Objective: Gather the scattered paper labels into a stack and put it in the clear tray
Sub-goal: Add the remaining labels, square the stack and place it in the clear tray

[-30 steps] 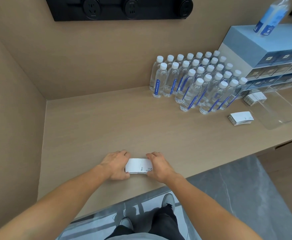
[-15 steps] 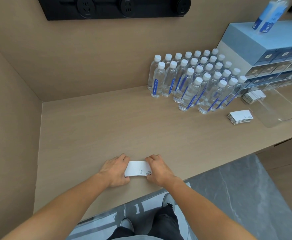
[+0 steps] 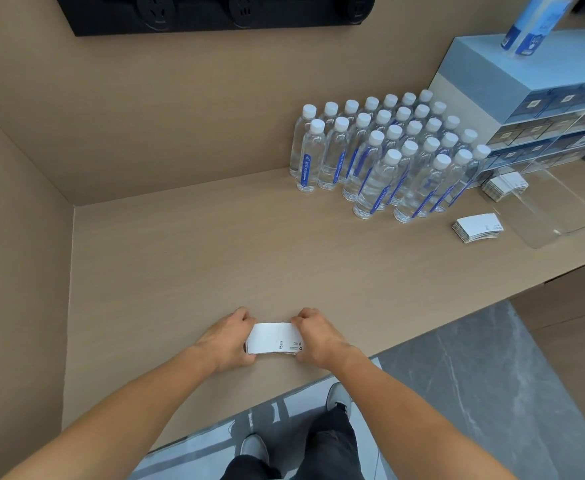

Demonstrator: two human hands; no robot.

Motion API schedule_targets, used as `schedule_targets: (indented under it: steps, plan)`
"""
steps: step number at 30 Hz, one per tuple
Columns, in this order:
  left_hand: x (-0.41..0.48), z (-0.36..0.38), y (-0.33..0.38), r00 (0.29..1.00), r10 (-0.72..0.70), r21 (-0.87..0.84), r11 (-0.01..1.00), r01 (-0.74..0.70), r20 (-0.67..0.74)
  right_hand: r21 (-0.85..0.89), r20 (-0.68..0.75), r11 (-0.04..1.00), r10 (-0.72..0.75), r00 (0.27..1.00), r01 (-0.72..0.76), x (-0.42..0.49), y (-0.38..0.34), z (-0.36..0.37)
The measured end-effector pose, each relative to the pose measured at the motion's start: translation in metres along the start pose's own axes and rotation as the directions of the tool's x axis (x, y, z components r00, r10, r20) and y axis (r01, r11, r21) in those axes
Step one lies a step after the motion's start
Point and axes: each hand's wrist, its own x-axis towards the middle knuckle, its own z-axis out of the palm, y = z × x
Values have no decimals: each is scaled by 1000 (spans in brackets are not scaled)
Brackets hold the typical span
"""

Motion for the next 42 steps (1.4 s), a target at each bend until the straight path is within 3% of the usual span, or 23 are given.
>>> schedule_targets:
  steps: [11, 19, 25, 30, 36, 40, 42]
  plan:
    - [0, 0, 9, 993, -112, -197, 975, 106, -22, 77, -15, 997, 34, 999, -33, -1, -1, -2]
    - [-4, 1, 15, 979, -204, -153, 968, 201, -5, -40, -10, 999, -2, 1000, 1, -2, -1, 0]
    - [-11, -3, 12, 935, -339, -104, 931, 349, 102, -79, -24, 984, 161, 987, -162, -8, 4, 0]
    - [-10, 4, 17, 945, -290, -199, 928, 316, 149, -12, -27, 974, 225, 974, -226, -5, -3, 5]
    - [-9, -2, 17, 943, -291, -193, 928, 319, 159, 36, -32, 967, 252, 967, -251, -3, -11, 9]
    - [-8, -17, 14, 933, -356, -110, 927, 360, 52, -11, -38, 972, 235, 971, -235, -1, -6, 2]
    - [-6, -20, 15, 960, -279, -77, 957, 278, 1, -44, -31, 983, 179, 983, -181, 2, -6, -1]
